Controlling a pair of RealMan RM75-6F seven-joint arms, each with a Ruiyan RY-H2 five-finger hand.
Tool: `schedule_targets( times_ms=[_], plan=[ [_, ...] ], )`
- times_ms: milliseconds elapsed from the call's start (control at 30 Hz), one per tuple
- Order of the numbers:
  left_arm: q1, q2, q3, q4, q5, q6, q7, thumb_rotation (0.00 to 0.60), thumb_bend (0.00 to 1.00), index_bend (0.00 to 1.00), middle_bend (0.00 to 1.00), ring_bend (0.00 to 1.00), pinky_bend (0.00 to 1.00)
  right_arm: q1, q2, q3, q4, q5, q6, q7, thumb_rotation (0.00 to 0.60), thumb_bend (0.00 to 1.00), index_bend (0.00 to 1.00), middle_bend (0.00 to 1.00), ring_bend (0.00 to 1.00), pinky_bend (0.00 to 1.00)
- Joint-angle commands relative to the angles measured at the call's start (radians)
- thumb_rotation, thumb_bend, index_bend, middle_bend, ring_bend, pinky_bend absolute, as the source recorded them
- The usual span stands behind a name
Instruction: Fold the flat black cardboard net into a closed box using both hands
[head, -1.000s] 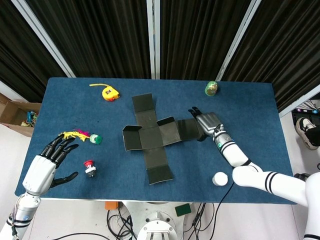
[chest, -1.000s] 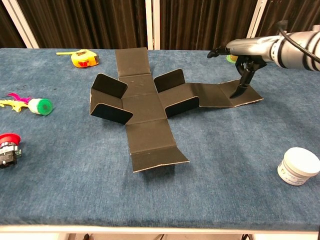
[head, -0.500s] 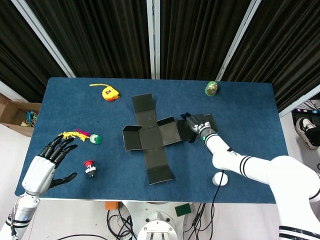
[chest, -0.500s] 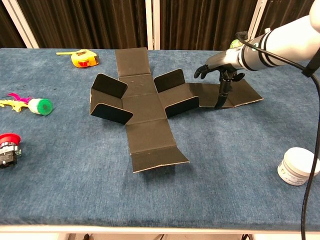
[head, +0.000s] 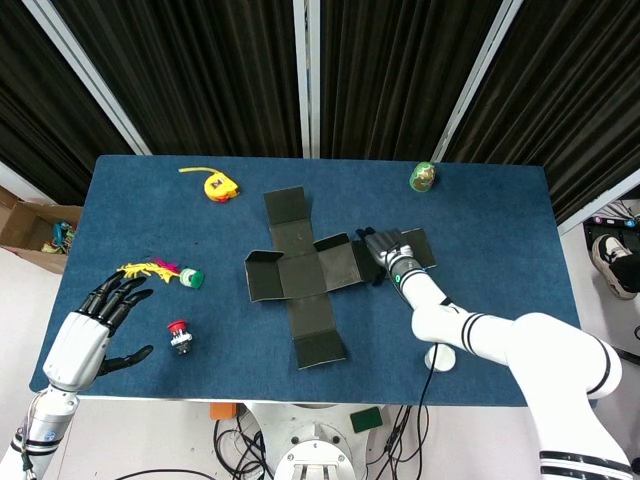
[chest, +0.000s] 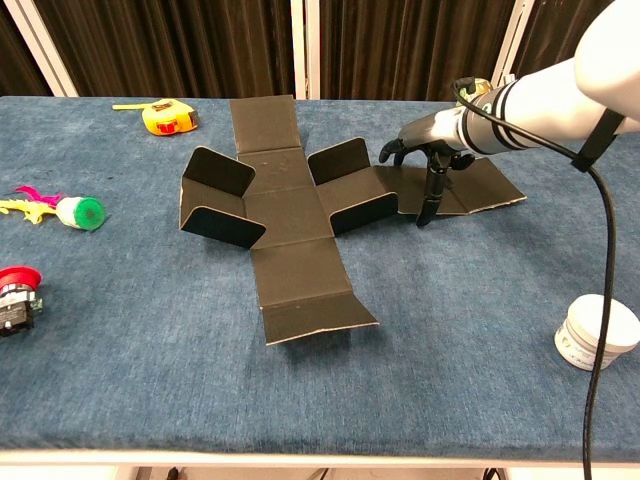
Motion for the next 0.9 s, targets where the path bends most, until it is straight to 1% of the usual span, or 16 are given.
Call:
schedule_targets(
  times_ms=[33, 67, 133, 200, 233, 300, 367, 433, 467, 500, 533, 600, 633, 700, 800, 900],
  plan=[
    [0.002, -0.002, -0.001, 0.004, 0.0, 0.004, -0.003, 0.6, 0.06, 0.19, 0.14, 0.05, 0.2, -0.001, -0.018, -0.003, 0.008, -0.001, 0.029, -0.005, 0.6, 0.1, 0.11, 0.13, 0.68, 1.0],
    [0.002, -0.003, -0.001, 0.006, -0.001, 0.006, -0.007, 0.6, 0.06, 0.19, 0.14, 0.05, 0.2, -0.001, -0.023, -0.005, 0.009, 0.0, 0.038, -0.01, 0.6, 0.13, 0.15, 0.14, 0.69, 1.0],
    [0.001, -0.005, -0.002, 0.011, -0.005, 0.003, -0.014, 0.6, 0.06, 0.19, 0.14, 0.05, 0.2, -0.001, -0.026, -0.007, 0.005, 0.002, 0.046, -0.017, 0.6, 0.19, 0.28, 0.21, 0.7, 1.0],
    [-0.007, -0.006, -0.007, 0.019, -0.02, -0.015, -0.026, 0.6, 0.06, 0.19, 0.14, 0.05, 0.19, -0.002, -0.023, -0.005, -0.01, -0.004, 0.059, -0.023, 0.6, 0.24, 0.39, 0.27, 0.72, 1.0],
    [-0.013, -0.006, -0.012, 0.023, -0.034, -0.029, -0.029, 0.6, 0.06, 0.19, 0.14, 0.05, 0.19, -0.003, -0.017, -0.002, -0.022, -0.012, 0.065, -0.024, 0.6, 0.27, 0.43, 0.3, 0.72, 1.0],
    [-0.035, -0.007, -0.03, 0.03, -0.071, -0.075, -0.023, 0.6, 0.06, 0.2, 0.14, 0.06, 0.21, -0.012, 0.009, 0.008, -0.062, -0.037, 0.079, -0.016, 0.6, 0.3, 0.48, 0.33, 0.73, 1.0],
    [-0.066, -0.014, -0.052, 0.028, -0.108, -0.129, -0.024, 0.6, 0.06, 0.21, 0.14, 0.13, 0.28, -0.024, 0.044, 0.02, -0.109, -0.066, 0.091, -0.001, 0.6, 0.3, 0.49, 0.34, 0.73, 1.0],
    [-0.106, -0.032, -0.079, 0.035, -0.14, -0.187, -0.025, 0.6, 0.06, 0.23, 0.14, 0.23, 0.41, -0.037, 0.069, 0.03, -0.145, -0.096, 0.102, 0.012, 0.6, 0.31, 0.5, 0.35, 0.73, 1.0],
    [-0.136, -0.048, -0.097, 0.047, -0.161, -0.231, -0.016, 0.6, 0.06, 0.24, 0.14, 0.26, 0.44, -0.046, 0.082, 0.035, -0.165, -0.116, 0.107, 0.021, 0.6, 0.31, 0.5, 0.35, 0.73, 1.0],
    [-0.159, -0.063, -0.11, 0.059, -0.176, -0.264, -0.003, 0.6, 0.07, 0.24, 0.14, 0.32, 0.5, -0.052, 0.09, 0.039, -0.177, -0.128, 0.11, 0.028, 0.6, 0.31, 0.5, 0.35, 0.73, 1.0],
    [-0.182, -0.081, -0.122, 0.074, -0.188, -0.294, 0.018, 0.6, 0.07, 0.24, 0.14, 0.36, 0.57, -0.058, 0.094, 0.043, -0.186, -0.141, 0.113, 0.034, 0.6, 0.31, 0.5, 0.36, 0.73, 1.0],
    [-0.234, -0.129, -0.144, 0.112, -0.206, -0.357, 0.081, 0.6, 0.07, 0.23, 0.14, 0.43, 0.66, -0.069, 0.093, 0.048, -0.197, -0.162, 0.121, 0.042, 0.6, 0.31, 0.5, 0.36, 0.73, 1.0],
    [-0.253, -0.151, -0.15, 0.123, -0.216, -0.384, 0.104, 0.6, 0.07, 0.2, 0.14, 0.45, 0.71, -0.073, 0.089, 0.052, -0.2, -0.169, 0.123, 0.045, 0.6, 0.31, 0.5, 0.36, 0.73, 1.0],
    [-0.296, -0.19, -0.157, 0.135, -0.244, -0.454, 0.159, 0.6, 0.07, 0.14, 0.1, 0.47, 0.75, -0.079, 0.08, 0.059, -0.207, -0.183, 0.126, 0.05, 0.6, 0.31, 0.5, 0.37, 0.73, 1.0],
    [-0.34, -0.241, -0.167, 0.147, -0.271, -0.51, 0.267, 0.6, 0.07, 0.04, 0.03, 0.46, 0.78, -0.082, 0.067, 0.064, -0.21, -0.198, 0.141, 0.045, 0.6, 0.31, 0.5, 0.37, 0.74, 1.0],
    [-0.366, -0.291, -0.175, 0.16, -0.31, -0.542, 0.354, 0.6, 0.07, 0.0, 0.0, 0.44, 0.79, -0.081, 0.06, 0.064, -0.214, -0.198, 0.157, 0.029, 0.6, 0.31, 0.5, 0.38, 0.74, 1.0]
  ],
)
